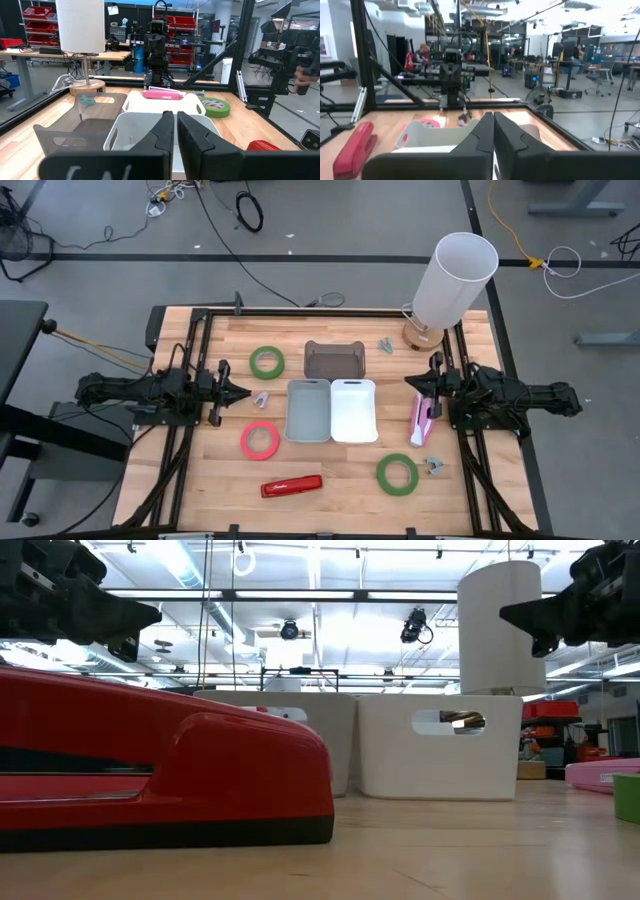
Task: Pick and place Stapler, Stapler remover, tape
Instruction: Put the pink stapler in the white bin
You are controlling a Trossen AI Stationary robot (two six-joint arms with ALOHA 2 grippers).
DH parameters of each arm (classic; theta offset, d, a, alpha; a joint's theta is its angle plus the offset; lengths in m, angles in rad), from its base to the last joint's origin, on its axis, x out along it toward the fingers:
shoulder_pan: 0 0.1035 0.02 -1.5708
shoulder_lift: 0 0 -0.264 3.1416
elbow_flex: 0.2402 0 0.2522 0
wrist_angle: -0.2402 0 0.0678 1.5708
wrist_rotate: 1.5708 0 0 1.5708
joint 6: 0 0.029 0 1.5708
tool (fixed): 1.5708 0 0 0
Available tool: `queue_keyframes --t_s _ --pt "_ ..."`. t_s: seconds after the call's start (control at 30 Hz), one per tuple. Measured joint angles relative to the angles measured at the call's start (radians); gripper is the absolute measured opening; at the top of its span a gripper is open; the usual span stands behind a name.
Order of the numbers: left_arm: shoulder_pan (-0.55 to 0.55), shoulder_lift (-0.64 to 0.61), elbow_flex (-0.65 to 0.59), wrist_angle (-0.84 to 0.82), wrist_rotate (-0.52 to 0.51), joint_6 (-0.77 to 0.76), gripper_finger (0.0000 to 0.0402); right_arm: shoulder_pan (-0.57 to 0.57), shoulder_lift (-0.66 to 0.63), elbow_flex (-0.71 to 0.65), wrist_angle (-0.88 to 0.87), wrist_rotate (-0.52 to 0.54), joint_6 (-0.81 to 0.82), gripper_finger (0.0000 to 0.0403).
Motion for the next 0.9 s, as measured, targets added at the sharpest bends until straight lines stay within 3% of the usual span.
queue_keyframes --t_s 0.4,0.9 --pt "0.000 0.000 0.000 0.000 0.000 0.000 0.0028 0.000 0.031 0.138 -0.090 0.038 -0.034 0.0002" --pt "0.000 0.000 0.000 0.000 0.000 0.000 0.0028 0.000 0.272 0.410 -0.219 0.042 -0.070 0.0000"
